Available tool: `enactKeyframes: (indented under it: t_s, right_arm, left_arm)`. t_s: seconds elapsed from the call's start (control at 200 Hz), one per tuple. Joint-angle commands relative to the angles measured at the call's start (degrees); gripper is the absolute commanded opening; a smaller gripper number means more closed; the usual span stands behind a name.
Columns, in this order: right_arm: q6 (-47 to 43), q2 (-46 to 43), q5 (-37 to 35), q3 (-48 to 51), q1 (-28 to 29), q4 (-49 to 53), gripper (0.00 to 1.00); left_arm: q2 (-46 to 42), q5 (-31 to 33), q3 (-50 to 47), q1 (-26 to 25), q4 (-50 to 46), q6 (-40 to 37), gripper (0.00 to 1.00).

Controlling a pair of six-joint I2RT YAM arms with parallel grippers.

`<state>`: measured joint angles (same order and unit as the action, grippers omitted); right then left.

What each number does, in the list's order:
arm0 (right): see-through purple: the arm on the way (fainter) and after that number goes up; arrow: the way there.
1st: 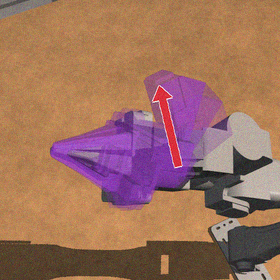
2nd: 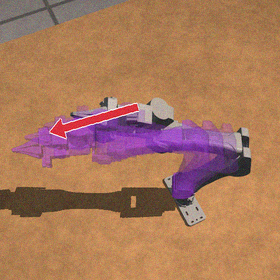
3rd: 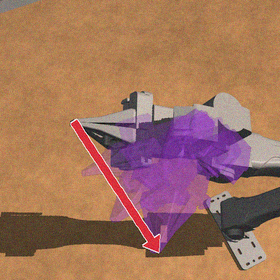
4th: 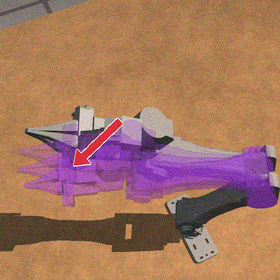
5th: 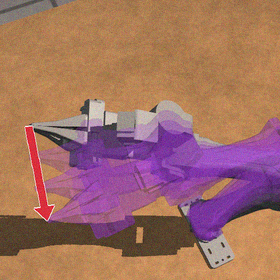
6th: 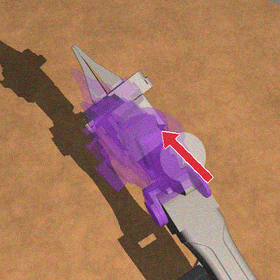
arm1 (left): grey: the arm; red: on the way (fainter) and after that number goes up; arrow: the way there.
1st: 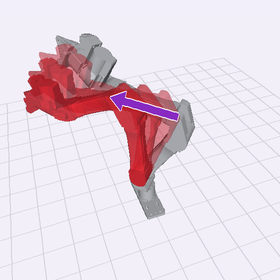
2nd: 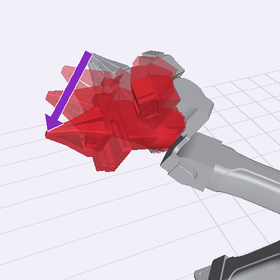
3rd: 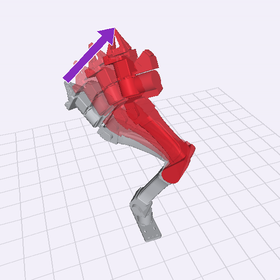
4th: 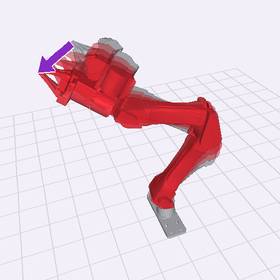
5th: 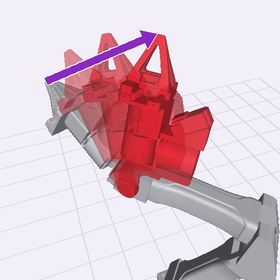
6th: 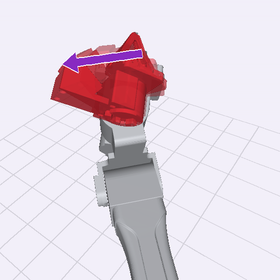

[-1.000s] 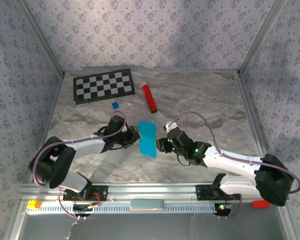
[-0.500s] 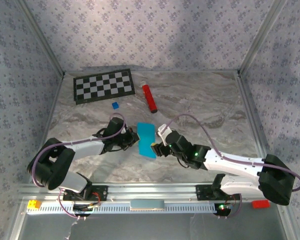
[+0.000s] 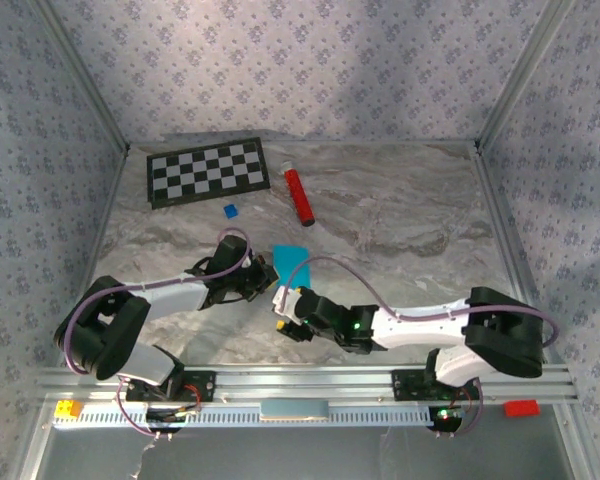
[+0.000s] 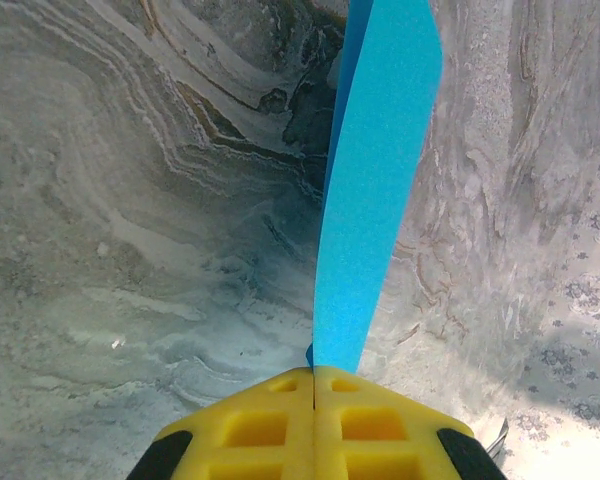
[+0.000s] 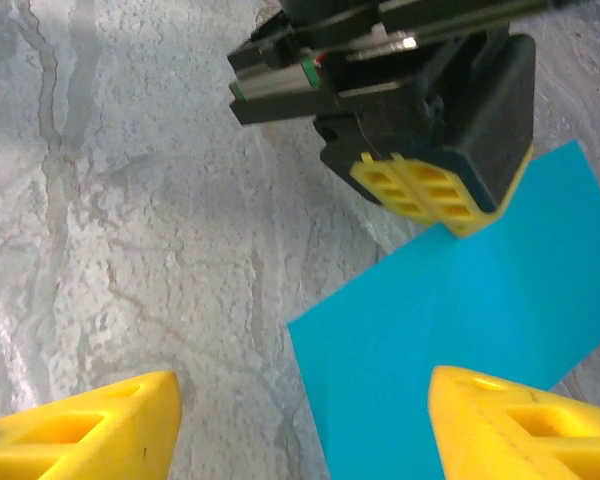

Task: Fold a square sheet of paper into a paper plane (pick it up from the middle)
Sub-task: Third fold the triangle at the center of the table.

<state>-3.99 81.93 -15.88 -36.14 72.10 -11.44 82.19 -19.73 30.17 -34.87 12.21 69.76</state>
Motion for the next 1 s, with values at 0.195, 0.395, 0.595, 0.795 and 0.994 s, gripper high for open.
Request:
enactKeyframes:
  t_s: [0.195, 0.395, 0.595, 0.795, 0.994]
  right_arm:
    - [-1.73, 6.85, -7.57, -5.45, 1.55, -1.50, 0.59]
    - [-1.47, 9.59, -10.93, -6.19, 3.13, -1.22, 0.41]
    - [-0.54, 8.91, -13.65, -5.55, 3.34, -0.66, 0.35]
    - [-0.34, 8.70, -16.63, -5.18, 3.41, 0.01, 0.31]
    - [-0.50, 9.11, -15.24, -5.57, 3.42, -0.32, 0.26]
  left_arm:
    - [-0.32, 0.99, -0.03, -0.38, 1.99, 1.73, 0.02]
    - [-0.63, 1.18, -0.36, -0.47, 1.53, 1.46, 0.02]
    - [-1.07, 1.43, -1.12, -0.48, 1.64, 1.35, 0.02]
    - [-1.08, 1.36, -0.91, -0.44, 1.65, 1.35, 0.02]
    - [-1.49, 1.62, -0.99, -0.38, 1.30, 1.26, 0.02]
